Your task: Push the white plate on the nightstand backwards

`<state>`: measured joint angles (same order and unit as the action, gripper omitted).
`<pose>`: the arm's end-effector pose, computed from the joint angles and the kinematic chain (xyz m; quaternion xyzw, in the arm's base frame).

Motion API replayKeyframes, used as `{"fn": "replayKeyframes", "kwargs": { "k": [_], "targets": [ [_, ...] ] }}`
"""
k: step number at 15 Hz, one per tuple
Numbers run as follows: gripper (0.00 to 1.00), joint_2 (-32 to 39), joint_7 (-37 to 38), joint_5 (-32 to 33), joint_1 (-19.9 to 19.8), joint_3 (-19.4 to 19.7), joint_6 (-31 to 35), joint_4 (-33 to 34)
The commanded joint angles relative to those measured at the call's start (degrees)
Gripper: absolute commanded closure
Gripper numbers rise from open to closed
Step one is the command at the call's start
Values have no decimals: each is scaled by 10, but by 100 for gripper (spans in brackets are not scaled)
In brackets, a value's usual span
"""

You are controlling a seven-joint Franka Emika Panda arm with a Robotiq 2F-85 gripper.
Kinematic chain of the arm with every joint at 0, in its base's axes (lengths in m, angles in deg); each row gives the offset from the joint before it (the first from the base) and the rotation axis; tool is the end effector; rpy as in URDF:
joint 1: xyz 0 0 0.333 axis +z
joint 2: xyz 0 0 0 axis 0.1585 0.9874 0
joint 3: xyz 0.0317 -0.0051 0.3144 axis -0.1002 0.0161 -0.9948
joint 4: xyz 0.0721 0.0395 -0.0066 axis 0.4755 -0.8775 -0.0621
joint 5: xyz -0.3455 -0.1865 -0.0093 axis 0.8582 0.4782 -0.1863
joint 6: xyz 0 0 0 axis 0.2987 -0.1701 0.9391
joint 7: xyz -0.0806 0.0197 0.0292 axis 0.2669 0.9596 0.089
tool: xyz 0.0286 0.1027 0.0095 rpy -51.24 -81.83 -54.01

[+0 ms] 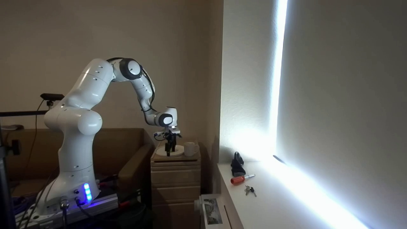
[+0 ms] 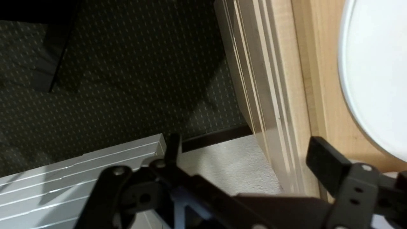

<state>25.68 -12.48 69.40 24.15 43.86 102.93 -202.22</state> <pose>0.5829 0.0879 0.1648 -0.8624 0.5061 -0.0066 0.0087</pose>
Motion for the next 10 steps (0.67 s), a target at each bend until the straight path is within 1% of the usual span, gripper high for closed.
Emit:
{"fn": "replayKeyframes", "kwargs": {
  "k": [1, 6, 7, 10],
  "targets": [
    [0, 30, 6, 11, 3, -12, 23, 18],
    [0, 71, 13, 35, 32, -8, 22, 52],
    [0, 51, 5, 26, 23, -12, 19, 32],
    [0, 67, 7, 27, 32, -12, 19, 46]
  ]
}}
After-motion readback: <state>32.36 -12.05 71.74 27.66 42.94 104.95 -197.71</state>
